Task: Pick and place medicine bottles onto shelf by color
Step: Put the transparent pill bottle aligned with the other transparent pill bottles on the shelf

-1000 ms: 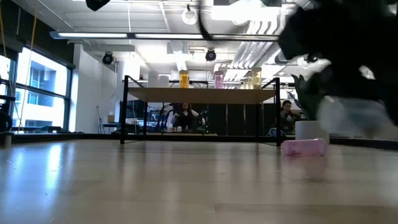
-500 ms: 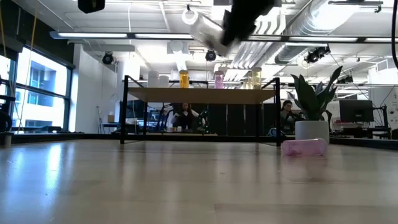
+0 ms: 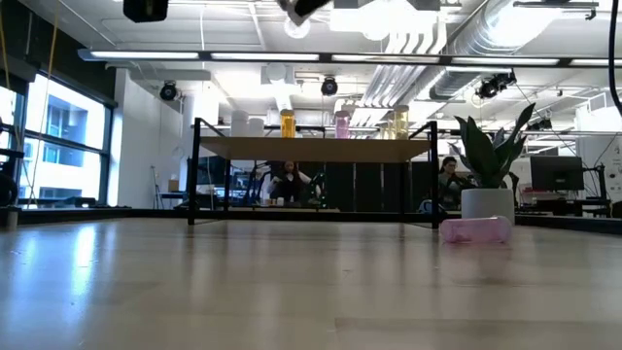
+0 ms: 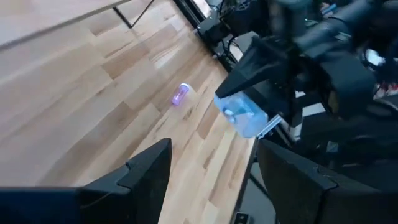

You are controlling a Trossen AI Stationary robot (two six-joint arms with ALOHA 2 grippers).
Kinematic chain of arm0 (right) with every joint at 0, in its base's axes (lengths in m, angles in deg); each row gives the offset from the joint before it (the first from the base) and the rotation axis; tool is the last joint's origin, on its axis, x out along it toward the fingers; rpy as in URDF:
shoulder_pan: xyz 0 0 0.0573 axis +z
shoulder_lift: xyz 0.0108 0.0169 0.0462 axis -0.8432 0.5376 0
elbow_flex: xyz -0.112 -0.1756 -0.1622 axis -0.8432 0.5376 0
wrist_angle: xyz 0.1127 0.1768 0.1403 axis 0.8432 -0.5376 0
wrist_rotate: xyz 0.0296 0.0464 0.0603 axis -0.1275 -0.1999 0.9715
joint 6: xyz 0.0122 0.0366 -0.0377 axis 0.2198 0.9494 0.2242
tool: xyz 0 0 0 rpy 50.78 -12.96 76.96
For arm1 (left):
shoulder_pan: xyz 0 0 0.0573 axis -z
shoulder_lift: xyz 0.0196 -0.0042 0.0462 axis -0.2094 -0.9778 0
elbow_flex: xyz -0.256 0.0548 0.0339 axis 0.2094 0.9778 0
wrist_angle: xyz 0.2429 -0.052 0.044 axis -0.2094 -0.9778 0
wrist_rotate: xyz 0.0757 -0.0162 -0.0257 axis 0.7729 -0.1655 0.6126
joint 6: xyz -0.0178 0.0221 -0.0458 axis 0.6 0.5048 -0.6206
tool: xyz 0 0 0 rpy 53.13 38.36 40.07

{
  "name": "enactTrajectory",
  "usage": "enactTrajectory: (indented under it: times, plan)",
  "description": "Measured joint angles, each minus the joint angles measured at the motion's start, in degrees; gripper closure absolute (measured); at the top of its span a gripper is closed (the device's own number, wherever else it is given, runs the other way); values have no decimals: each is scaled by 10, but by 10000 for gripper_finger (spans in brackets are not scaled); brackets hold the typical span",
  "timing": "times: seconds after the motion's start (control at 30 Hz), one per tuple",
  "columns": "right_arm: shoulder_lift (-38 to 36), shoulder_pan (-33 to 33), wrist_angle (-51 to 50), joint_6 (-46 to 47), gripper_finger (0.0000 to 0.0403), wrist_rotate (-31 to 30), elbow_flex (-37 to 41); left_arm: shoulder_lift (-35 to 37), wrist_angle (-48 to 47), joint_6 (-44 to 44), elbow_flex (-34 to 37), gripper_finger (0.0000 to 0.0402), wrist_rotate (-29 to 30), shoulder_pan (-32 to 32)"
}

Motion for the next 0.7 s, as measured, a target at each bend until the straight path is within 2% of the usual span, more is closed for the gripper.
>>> enactTrajectory:
  times: [0.2,0.33,0.47,0.7]
  plan:
    - [0,0,16,-172,289,-71,-16,-20,40,-66,0,174,-39,0]
    - [0,0,25,-280,289,-79,-16,-32,81,-108,0,174,-64,1]
    - [0,0,31,-340,289,-81,-16,-43,112,-145,0,174,-71,1]
    - [0,0,101,-440,289,-138,-16,-59,143,-189,0,174,-96,1]
